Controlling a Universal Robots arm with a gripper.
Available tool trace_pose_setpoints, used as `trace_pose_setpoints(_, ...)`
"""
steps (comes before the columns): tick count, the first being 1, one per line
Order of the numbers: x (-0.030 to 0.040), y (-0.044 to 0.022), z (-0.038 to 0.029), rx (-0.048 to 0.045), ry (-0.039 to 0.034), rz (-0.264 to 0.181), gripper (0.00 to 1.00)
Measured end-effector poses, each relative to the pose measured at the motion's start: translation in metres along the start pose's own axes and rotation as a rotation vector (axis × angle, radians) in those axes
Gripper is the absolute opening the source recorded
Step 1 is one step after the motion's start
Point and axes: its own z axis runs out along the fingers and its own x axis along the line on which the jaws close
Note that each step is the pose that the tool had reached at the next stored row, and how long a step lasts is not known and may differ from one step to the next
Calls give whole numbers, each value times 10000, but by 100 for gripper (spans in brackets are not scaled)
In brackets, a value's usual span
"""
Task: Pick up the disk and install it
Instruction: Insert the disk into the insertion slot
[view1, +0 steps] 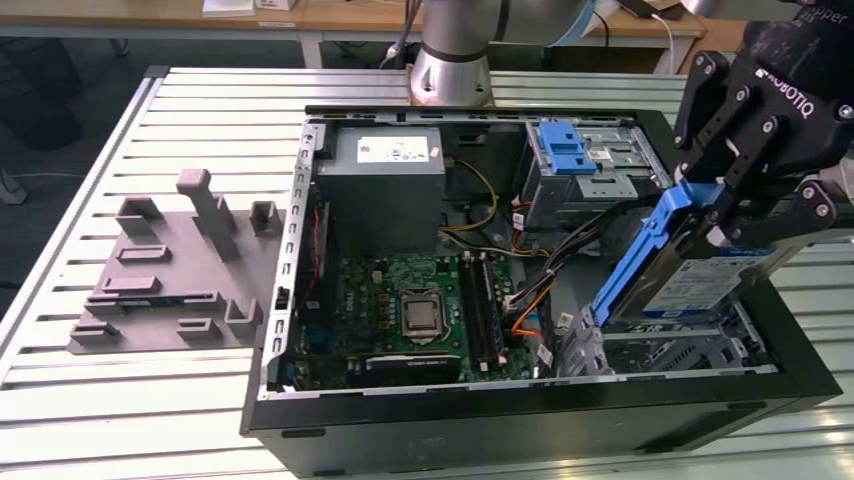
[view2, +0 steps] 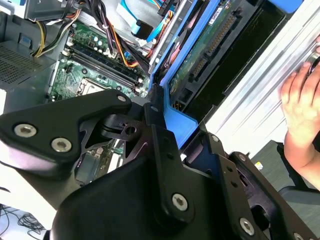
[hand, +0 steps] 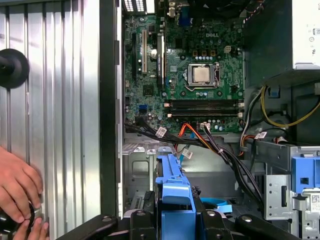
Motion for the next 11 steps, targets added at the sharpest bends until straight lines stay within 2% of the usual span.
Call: trace_pose_setpoints(11,0,-1,62,0,0,0,37)
